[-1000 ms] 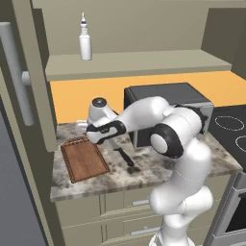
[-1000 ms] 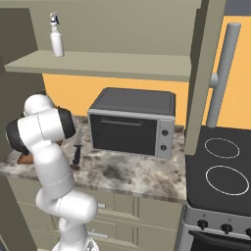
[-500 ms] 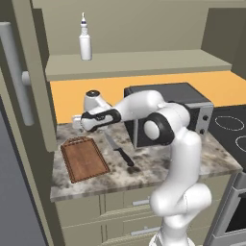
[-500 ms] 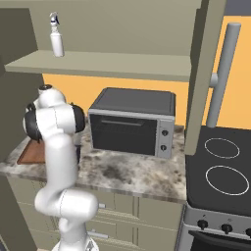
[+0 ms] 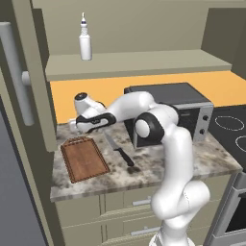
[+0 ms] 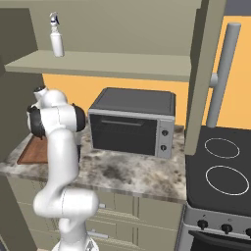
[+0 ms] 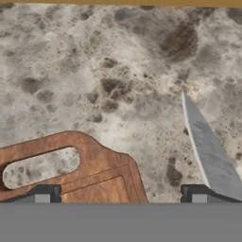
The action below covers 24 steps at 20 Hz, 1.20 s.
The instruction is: Move the cutting board and knife to the sink. Then move spray from the cabinet to the counter.
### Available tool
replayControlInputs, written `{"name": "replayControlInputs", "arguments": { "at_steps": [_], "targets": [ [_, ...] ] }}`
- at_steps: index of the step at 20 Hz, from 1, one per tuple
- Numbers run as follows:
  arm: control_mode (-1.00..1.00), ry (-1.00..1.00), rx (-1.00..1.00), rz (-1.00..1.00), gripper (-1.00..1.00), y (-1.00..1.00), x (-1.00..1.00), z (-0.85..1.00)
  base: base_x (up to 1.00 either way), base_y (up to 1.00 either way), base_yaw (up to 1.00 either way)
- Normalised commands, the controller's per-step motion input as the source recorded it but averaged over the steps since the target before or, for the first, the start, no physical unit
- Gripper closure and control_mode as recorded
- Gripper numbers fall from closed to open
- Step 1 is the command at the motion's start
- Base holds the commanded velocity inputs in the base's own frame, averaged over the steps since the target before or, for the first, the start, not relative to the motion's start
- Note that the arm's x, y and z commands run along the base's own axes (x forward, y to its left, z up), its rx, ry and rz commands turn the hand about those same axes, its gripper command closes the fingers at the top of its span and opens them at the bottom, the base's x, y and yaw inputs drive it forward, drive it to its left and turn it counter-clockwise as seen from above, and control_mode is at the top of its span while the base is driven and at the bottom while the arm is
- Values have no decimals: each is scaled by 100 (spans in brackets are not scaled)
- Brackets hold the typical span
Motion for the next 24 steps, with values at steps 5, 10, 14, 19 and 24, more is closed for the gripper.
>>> {"name": "replayControlInputs", "arguments": {
  "at_steps": [5,10,14,19,24],
  "targets": [
    [-100,-2,-1,0,-100,1,25,-21,0,0,0],
    [-100,-4,0,0,-100,0,23,-20,0,0,0],
    [-100,-2,0,0,-100,0,25,-24,0,0,0],
    [-100,0,0,0,-100,0,27,-26,0,0,0],
    [-100,-2,0,0,-100,0,30,-21,0,0,0]
  ]
}}
